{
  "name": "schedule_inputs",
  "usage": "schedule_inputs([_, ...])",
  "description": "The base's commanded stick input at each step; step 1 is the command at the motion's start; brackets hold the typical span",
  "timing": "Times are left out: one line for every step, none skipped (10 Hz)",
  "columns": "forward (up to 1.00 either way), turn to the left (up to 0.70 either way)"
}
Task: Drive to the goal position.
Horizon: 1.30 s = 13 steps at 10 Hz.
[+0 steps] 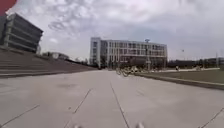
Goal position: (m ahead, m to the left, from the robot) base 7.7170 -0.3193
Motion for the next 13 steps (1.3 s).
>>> schedule_inputs([0.70, 0.00])
schedule_inputs([0.70, 0.00])
schedule_inputs([0.70, 0.00])
schedule_inputs([0.70, 0.00])
schedule_inputs([0.70, 0.00])
schedule_inputs([0.70, 0.03])
schedule_inputs([0.70, 0.14])
schedule_inputs([0.70, 0.14])
schedule_inputs([0.70, 0.14])
schedule_inputs([0.70, 0.14])
schedule_inputs([0.70, 0.11])
schedule_inputs([0.70, 0.00])
schedule_inputs([0.70, 0.00])
